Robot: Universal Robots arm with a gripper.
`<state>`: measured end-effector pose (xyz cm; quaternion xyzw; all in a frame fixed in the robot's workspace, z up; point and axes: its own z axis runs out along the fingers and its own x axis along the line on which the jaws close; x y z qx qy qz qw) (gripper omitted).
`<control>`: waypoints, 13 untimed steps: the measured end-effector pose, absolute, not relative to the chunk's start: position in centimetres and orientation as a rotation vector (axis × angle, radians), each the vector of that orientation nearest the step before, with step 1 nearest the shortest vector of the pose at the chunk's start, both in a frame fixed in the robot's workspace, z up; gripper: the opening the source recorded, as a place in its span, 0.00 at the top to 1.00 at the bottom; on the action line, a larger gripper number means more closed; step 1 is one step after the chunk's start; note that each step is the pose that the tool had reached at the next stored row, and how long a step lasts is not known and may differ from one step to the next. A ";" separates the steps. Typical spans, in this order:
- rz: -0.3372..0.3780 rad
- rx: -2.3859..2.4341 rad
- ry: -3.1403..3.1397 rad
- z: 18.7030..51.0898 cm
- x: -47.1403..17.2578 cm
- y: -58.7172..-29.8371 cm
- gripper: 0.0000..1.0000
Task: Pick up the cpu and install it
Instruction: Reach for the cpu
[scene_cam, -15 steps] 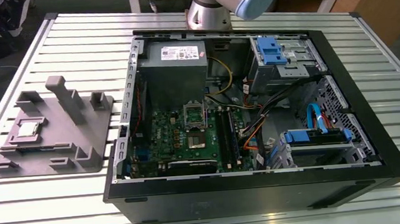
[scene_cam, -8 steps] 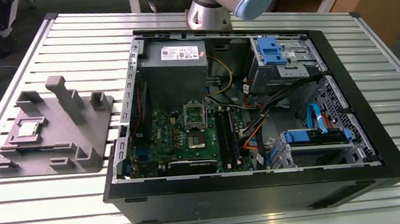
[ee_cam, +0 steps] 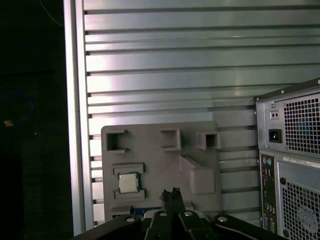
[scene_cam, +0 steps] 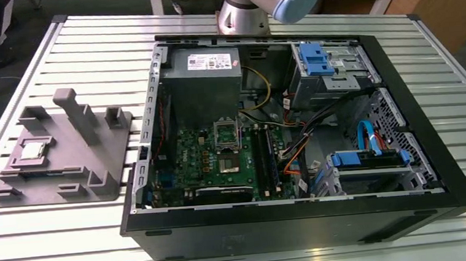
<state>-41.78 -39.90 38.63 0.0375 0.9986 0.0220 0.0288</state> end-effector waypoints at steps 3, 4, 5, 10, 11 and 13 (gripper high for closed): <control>0.068 0.115 3.081 38.6 -41.9 -39.9 0.89; 0.068 0.116 3.081 38.6 -41.9 -39.9 0.89; 0.068 0.116 3.081 38.6 -41.9 -39.9 0.89; 0.068 0.116 3.081 38.5 -41.9 -40.1 0.89; 0.068 0.116 3.081 38.4 -41.9 -40.1 0.89; 0.068 0.116 3.081 38.2 -41.9 -40.4 0.89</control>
